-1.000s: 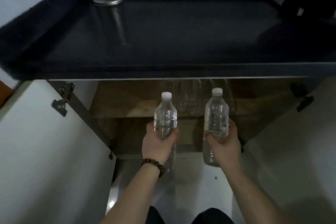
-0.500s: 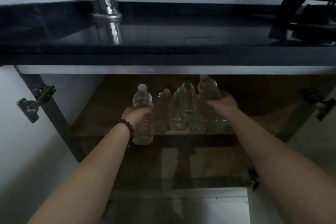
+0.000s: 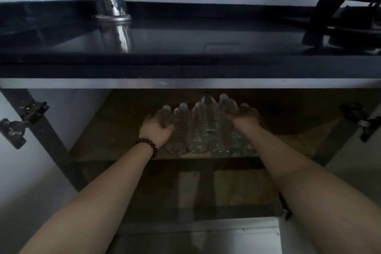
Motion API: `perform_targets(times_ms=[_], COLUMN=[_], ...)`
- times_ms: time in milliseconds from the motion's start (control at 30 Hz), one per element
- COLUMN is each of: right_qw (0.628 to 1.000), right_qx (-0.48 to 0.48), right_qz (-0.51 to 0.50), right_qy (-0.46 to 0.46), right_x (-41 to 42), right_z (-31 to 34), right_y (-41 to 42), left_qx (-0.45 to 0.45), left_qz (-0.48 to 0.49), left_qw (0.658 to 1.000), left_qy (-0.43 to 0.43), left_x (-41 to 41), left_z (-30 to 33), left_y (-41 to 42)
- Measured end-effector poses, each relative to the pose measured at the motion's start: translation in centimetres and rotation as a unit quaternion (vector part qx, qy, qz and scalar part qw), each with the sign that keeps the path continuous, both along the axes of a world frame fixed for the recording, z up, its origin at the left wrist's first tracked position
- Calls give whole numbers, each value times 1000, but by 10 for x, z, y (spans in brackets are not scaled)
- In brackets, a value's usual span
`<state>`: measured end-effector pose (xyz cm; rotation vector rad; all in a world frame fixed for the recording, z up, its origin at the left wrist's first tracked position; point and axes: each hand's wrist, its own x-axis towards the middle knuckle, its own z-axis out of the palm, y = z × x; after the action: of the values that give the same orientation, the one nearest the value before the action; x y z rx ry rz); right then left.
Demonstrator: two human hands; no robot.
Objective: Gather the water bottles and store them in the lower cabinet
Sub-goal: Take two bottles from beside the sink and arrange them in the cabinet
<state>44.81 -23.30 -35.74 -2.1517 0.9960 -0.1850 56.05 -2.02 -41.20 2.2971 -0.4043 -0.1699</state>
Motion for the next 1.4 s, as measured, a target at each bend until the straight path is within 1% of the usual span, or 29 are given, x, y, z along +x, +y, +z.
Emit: perform_targets(times_ms=[33,100,133,167,200,267,333,400,467,567,700,833,1000,1067,1133,1233,1333,1400], right_qw=[999,991,986,982,982,986,990,984,976,965,952,956,962,964,967,970,969,968], right_qx=[25,73,69,48,25,-8,-56,-142,-196,-251,-300,-291,-273,-264,-254,-236,-239,-240], right_qz=[-6,-12,-4,8,13,44,82,103,90,71,57,34,5,-9,-24,-33,-33,-36], right_qy=[-27,-110,-152,-182,-188,-162,-101,-34,-8,8,0,-10,0,-1,11,47,55,56], right_x=[-3,-17,-31,-48,-64,-94,-104,-93,-79,-67,-66,-68,-77,-82,-86,-92,-95,-95], right_z=[-3,-10,-13,-18,-25,-44,-65,-86,-92,-97,-105,-107,-105,-105,-103,-100,-97,-97], right_y=[-3,-13,-19,-23,-28,-32,-30,-32,-32,-34,-34,-38,-54,-65,-78,-97,-109,-113], left_qx=[-18,-56,-44,3,60,175,248,283,296,278,252,228,232,220,204,160,76,38], left_qz=[-2,-49,-88,-125,-150,-159,-149,-141,-125,-110,-110,-110,-115,-134,-174,-208,-221,-235], left_qw=[999,995,992,989,982,964,947,937,932,934,932,932,930,929,929,938,950,948], left_qy=[-38,-71,-77,-83,-93,-120,-136,-152,-168,-197,-235,-261,-262,-266,-253,-227,-208,-213], left_x=[-8,-30,-39,-48,-53,-55,-54,-56,-57,-55,-58,-64,-75,-80,-85,-89,-78,-72], left_z=[2,8,9,7,2,-11,-17,-18,-19,-27,-33,-34,-30,-30,-31,-36,-45,-50], left_y=[-3,-14,-22,-29,-35,-44,-51,-56,-58,-57,-62,-70,-89,-101,-118,-141,-152,-155])
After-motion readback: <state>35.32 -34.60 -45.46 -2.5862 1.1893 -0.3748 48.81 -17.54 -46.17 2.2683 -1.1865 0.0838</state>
